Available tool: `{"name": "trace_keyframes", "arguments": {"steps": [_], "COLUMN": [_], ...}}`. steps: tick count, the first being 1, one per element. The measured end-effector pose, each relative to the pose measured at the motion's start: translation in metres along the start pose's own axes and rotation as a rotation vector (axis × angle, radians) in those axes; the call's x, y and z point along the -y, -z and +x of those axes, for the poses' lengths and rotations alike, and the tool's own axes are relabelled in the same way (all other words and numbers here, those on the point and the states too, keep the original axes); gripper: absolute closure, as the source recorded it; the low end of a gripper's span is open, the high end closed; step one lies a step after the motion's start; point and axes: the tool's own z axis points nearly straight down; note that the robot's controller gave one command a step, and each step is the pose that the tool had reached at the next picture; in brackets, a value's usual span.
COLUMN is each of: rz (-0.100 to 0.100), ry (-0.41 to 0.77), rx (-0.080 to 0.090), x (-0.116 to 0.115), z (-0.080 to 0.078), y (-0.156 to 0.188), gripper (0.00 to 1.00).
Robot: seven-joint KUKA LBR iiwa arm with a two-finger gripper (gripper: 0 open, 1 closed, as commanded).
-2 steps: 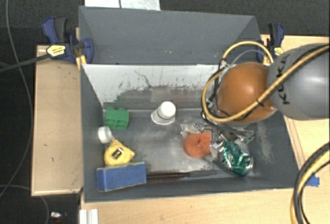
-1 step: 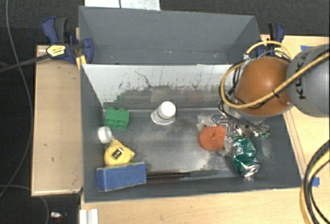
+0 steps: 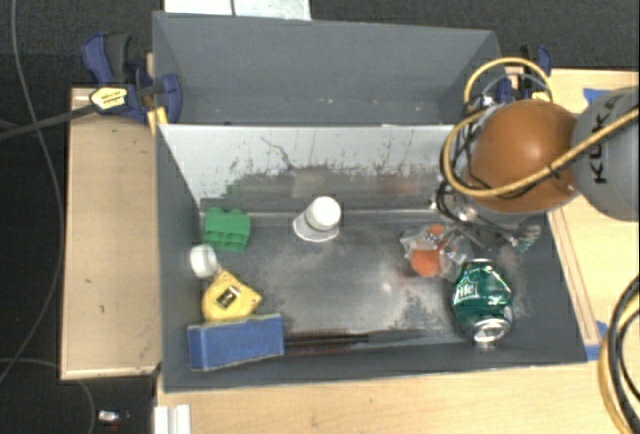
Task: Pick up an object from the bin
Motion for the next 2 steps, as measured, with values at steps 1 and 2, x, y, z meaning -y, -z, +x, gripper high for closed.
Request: {"name": "trace_keyframes", "arguments": {"steps": [1, 2], "rz": [0.0, -0.004], "ry": [-0.001, 0.052], "rx": [-0.001, -0.002], "x": [0.0, 0.005], "z": [0.0, -0.006], "y": [0.0, 0.06], "gripper": [1.0, 1.0]}}
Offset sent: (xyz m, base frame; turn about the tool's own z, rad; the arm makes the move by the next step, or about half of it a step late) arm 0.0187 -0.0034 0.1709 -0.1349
